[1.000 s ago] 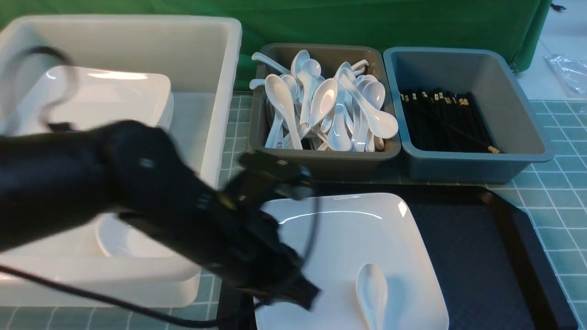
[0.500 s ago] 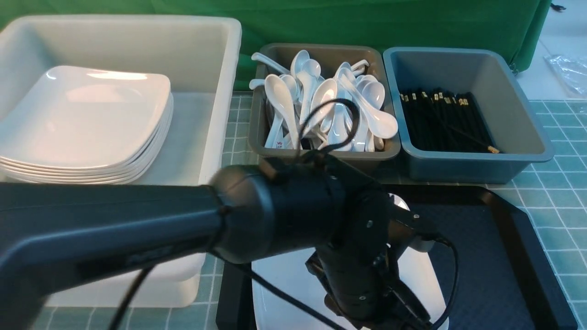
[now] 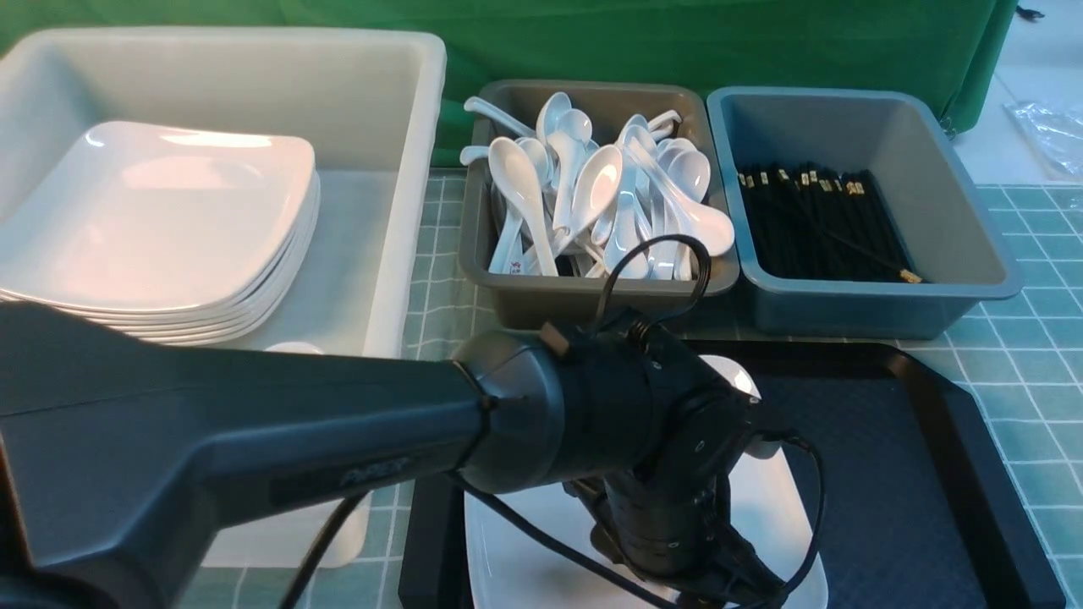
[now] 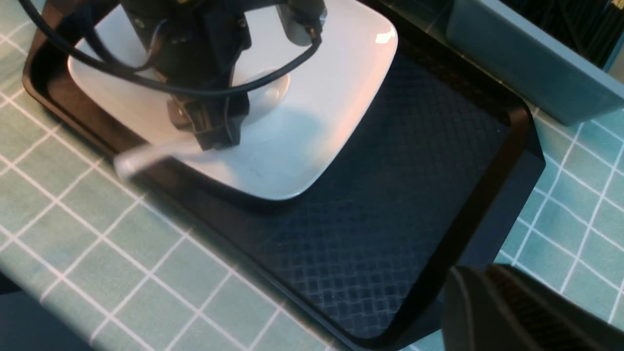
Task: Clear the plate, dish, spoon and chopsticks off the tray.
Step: Use the left arm to grab a soup spoon from the plate, then use the left arm to put the soup spoon into the small storage box in the middle
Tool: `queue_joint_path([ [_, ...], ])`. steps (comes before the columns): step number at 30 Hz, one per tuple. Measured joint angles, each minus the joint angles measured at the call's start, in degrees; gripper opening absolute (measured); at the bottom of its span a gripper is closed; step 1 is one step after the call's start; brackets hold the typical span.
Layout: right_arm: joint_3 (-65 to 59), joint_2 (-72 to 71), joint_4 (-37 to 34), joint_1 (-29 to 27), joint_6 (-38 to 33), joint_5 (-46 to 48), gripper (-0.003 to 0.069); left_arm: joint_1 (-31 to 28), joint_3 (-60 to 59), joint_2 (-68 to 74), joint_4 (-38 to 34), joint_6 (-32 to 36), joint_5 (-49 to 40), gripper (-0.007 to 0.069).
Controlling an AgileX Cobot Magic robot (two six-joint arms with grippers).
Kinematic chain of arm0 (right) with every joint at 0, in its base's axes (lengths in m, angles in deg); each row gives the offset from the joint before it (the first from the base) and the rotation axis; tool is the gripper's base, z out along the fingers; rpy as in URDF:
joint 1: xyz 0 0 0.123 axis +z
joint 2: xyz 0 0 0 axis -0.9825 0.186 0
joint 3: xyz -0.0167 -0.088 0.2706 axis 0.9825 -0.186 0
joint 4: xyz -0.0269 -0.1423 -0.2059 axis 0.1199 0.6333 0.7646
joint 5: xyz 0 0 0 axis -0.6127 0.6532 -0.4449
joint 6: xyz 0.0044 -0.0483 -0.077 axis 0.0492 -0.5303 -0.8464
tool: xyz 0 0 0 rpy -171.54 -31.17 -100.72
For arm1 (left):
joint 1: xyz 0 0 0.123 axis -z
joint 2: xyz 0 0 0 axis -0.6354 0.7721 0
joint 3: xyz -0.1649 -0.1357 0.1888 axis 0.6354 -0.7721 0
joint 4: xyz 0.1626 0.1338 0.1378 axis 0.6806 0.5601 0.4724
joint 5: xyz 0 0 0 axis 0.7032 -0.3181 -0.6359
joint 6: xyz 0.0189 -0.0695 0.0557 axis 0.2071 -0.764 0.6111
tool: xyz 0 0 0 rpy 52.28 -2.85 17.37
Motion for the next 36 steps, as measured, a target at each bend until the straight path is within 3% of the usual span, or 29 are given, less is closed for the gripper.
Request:
queue_joint_path([
  [2, 0.0, 0.0, 0.0, 0.0, -0.05, 0.0, 0.0076, 0.0, 0.0, 0.0, 0.0, 0.2, -0.08, 0.0189],
  [8, -0.02, 0.0, 0.18, 0.0, -0.13, 0.0, 0.0084, 0.0, 0.02, -1.4, 0.64, 1.96, -1.63, 0.0196],
  [13, -0.02, 0.0, 1.38, 0.0, 1.41, 0.0, 0.0088, -2.04, 4.52, -7.14, 7.28, 2.09, -2.03, 0.0196],
  [20, -0.02, 0.0, 2.58, 0.0, 4.25, 0.0, 0.0089, -15.43, 17.61, -6.46, 8.57, 4.44, 12.36, 0.0196],
  [23, -0.02, 0.0, 2.58, 0.0, 5.44, 0.0, 0.009, -22.2, 22.1, -2.03, 4.69, 9.02, 19.21, 0.0196],
  [28, -0.02, 0.0, 2.58, 0.0, 5.71, 0.0, 0.009, -27.37, 24.82, 4.46, 0.9, 13.26, 23.81, 0.0198],
  [31, -0.02, 0.0, 2.58, 0.0, 6.03, 0.0, 0.009, -28.62, 25.1, 6.33, 0.39, 13.9, 24.56, 0.0231],
  [36, -0.02, 0.0, 2.58, 0.0, 6.5, 0.0, 0.009, -29.24, 25.09, 8.01, 0.59, 13.9, 24.41, 0.0384],
])
